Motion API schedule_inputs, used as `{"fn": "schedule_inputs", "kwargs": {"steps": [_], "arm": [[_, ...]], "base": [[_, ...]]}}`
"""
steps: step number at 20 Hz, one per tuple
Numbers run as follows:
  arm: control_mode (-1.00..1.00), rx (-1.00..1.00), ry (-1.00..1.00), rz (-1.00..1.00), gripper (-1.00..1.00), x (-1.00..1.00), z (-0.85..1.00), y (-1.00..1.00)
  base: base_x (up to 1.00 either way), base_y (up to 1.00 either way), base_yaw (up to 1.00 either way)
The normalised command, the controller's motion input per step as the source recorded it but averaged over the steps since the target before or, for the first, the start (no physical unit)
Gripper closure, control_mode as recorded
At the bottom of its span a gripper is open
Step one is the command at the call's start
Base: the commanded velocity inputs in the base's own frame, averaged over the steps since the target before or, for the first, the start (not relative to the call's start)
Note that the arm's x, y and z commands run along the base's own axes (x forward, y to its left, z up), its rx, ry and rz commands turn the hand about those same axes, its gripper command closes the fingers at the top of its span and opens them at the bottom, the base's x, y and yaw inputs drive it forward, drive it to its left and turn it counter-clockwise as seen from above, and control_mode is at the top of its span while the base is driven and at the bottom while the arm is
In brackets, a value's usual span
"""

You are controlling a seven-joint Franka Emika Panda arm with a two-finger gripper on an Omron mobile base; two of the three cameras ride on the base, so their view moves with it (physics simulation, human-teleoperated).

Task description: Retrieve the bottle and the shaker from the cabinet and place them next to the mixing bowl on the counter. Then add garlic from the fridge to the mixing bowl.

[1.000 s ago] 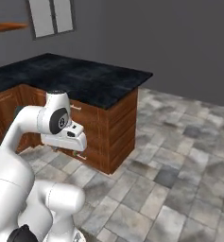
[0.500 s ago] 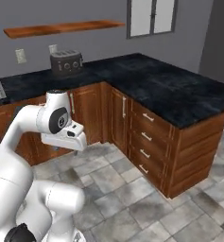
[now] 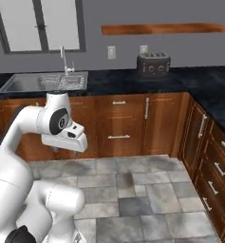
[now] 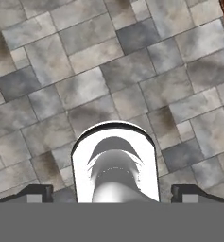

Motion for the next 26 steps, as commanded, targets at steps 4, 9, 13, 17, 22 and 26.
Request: {"fn": "schedule_inputs", "kwargs": {"steps": [4, 9, 13, 17, 22, 26], "arm": [[1.0, 0.0, 0.0, 0.0, -1.0, 0.0, 0.0, 0.0], [1.0, 0.0, 0.0, 0.0, -1.0, 0.0, 0.0, 0.0], [1.0, 0.0, 0.0, 0.0, -1.0, 0.0, 0.0, 0.0], [1.0, 0.0, 0.0, 0.0, -1.0, 0.0, 0.0, 0.0], [1.0, 0.0, 0.0, 0.0, -1.0, 0.0, 0.0, 0.0], [1.0, 0.0, 0.0, 0.0, -1.0, 0.0, 0.0, 0.0]], "base": [[0.27, -0.01, 0.74], [0.43, -0.01, 0.72], [0.41, 0.0, 0.69], [0.41, -0.13, 0.7], [0.37, -0.24, 0.76], [0.2, -0.19, 0.72]]}}
